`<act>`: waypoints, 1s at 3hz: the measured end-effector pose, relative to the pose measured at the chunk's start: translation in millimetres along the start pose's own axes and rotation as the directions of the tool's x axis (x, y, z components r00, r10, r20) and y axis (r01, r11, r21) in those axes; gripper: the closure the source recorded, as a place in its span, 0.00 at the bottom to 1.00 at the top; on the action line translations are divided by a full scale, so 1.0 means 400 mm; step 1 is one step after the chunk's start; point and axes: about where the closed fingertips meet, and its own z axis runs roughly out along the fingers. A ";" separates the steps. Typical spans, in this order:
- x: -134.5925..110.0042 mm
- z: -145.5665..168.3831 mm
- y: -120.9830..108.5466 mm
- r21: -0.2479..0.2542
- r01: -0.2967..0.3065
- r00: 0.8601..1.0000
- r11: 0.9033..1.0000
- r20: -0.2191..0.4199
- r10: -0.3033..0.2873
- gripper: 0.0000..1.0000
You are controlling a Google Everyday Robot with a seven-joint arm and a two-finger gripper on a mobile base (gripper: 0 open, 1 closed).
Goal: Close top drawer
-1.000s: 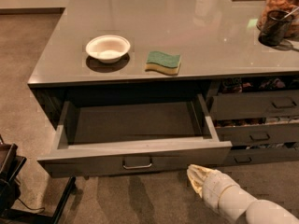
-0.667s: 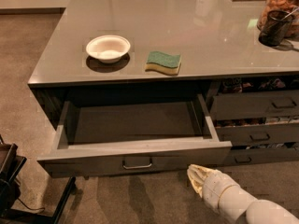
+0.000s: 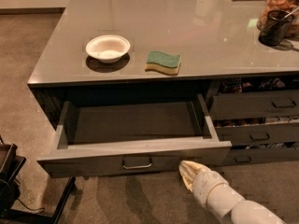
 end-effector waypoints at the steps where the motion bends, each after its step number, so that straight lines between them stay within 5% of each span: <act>1: -0.005 0.031 -0.017 0.044 0.036 0.999 0.998 0.012 -0.037 1.00; 3: -0.004 0.094 -0.075 0.095 0.069 0.997 0.993 0.017 -0.071 1.00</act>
Offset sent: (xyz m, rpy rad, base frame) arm 0.0456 0.0080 0.0081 -0.0442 -0.1322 0.0042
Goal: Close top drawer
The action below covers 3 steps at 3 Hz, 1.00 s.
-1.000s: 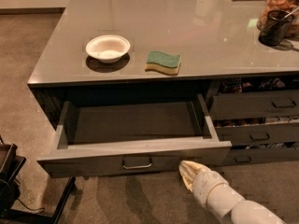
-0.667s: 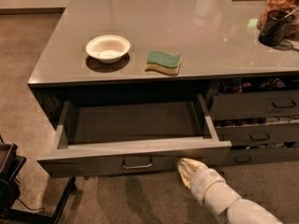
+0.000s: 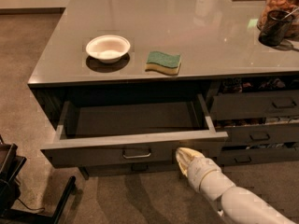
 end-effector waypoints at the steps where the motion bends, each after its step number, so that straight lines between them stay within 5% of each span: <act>1: 0.016 0.053 -0.024 0.006 -0.004 1.000 1.000 0.000 0.004 1.00; 3: 0.025 0.176 -0.057 -0.009 0.004 1.000 1.000 0.004 -0.004 1.00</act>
Offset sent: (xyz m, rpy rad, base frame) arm 0.0806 0.0109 -0.0150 -0.0115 0.0184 0.0131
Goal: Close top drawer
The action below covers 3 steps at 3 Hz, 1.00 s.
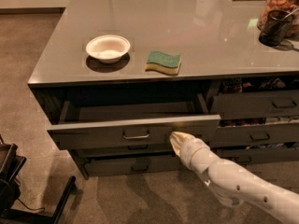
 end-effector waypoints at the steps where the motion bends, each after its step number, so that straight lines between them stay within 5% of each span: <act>1: -0.005 0.052 -0.019 0.007 0.000 1.000 1.000 0.010 0.000 1.00; 3: -0.033 0.150 -0.044 0.011 0.002 0.999 1.000 0.039 -0.002 1.00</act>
Offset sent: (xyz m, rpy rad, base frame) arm 0.0556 0.0202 -0.0008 0.0171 -0.0263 0.0114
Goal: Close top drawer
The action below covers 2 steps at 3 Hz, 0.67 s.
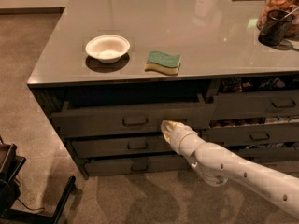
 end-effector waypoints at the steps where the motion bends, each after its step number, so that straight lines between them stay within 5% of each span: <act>1: -0.006 0.033 -0.005 -0.001 0.002 1.000 1.000 0.012 -0.002 1.00; 2: -0.001 0.104 -0.017 0.002 0.009 1.000 1.000 0.025 -0.009 1.00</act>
Offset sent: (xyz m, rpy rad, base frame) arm 0.0408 0.0171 -0.0098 0.0106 -0.0136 0.0273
